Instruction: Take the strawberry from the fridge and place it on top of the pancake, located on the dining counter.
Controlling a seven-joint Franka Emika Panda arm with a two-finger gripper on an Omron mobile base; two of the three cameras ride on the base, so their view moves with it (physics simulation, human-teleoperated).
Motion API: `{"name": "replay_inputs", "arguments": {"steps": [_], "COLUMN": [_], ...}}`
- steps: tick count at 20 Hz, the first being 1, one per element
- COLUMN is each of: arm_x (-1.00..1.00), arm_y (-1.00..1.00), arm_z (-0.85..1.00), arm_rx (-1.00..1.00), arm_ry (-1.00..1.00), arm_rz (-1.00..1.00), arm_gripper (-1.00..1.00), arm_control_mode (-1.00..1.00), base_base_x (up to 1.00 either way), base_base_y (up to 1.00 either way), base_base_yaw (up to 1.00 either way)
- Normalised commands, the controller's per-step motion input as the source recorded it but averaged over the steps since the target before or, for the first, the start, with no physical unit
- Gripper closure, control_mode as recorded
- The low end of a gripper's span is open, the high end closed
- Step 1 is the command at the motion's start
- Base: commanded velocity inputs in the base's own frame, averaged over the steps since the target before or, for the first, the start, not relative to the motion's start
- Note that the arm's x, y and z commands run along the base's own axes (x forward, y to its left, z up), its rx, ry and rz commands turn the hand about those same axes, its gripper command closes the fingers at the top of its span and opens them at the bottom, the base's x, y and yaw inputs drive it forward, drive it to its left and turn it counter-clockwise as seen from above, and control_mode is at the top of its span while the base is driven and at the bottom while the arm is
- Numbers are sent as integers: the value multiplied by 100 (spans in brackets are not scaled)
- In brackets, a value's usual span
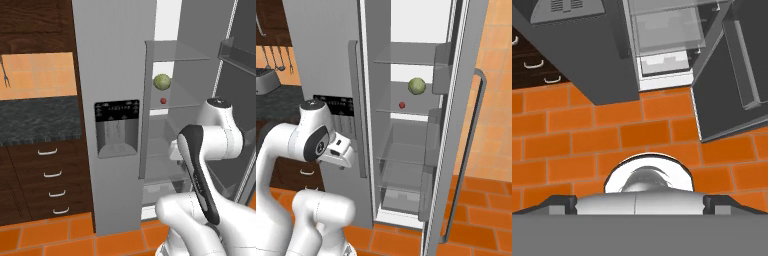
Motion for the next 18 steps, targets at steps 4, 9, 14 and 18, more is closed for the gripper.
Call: {"name": "replay_inputs", "arguments": {"steps": [4,9,14,18], "arm_x": [0,2,0,0], "arm_y": [0,0,0,0], "arm_z": [0,0,0,0], "arm_rx": [0,0,0,0], "arm_ry": [0,0,0,0], "arm_rz": [0,0,0,0], "arm_gripper": [-100,-100,-100,-100], "arm_control_mode": [-100,-100,100,100], "base_base_x": [0,0,69,59], "base_base_y": [0,0,0,0], "base_base_yaw": [0,0,8,12]}}
